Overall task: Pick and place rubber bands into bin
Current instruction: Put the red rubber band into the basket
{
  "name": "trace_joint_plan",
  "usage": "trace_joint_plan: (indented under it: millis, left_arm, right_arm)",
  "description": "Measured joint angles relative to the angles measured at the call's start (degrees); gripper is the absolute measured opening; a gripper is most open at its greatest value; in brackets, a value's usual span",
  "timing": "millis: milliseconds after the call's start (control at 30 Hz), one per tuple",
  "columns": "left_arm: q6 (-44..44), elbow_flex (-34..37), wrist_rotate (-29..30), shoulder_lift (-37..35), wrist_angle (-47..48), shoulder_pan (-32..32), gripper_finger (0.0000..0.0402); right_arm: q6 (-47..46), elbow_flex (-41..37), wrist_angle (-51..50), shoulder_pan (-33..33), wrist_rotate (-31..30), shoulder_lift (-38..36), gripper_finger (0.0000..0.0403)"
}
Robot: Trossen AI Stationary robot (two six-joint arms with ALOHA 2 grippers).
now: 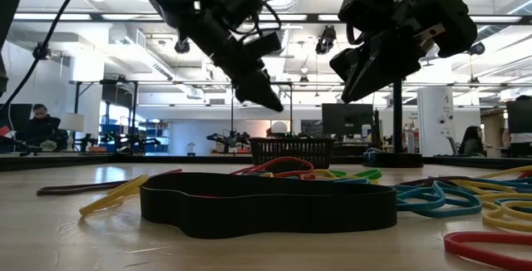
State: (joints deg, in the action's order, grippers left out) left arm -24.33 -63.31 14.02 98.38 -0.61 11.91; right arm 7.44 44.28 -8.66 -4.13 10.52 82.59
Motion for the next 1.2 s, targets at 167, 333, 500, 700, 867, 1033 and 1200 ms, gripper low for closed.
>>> trace_joint_plan:
  millis: [167,333,500,700,867,1033,1200]
  left_arm:
    - [2.2,0.2,0.0,-2.9,4.9,-2.2,0.0091]
    - [9.0,1.1,-0.5,-7.4,14.8,-6.1,0.0091]
    - [15.5,3.4,-0.6,-11.7,20.5,-11.3,0.0091]
    - [17.8,6.7,-0.5,-15.5,19.3,-16.7,0.0091]
    - [18.1,8.3,-0.2,-17.5,16.6,-18.3,0.0091]
    - [18.1,9.4,-0.3,-17.9,15.9,-19.6,0.0091]
    - [18.2,9.4,-0.6,-17.6,16.2,-20.8,0.0091]
  right_arm:
    - [0.2,-0.4,5.4,-0.1,0.0,1.6,0.0059]
    - [3.3,-0.5,11.5,-0.9,0.2,6.7,0.0063]
    - [4.5,-0.5,14.7,-1.0,0.2,11.3,0.0065]
    - [3.5,0.3,16.8,-1.0,0.2,15.2,0.0059]
    - [2.9,0.7,17.1,-0.9,0.0,15.6,0.006]
    - [0.9,0.6,17.4,-0.7,-2.0,15.8,0.0061]
    - [0.0,0.6,17.3,-0.2,-3.2,16.2,0.0059]
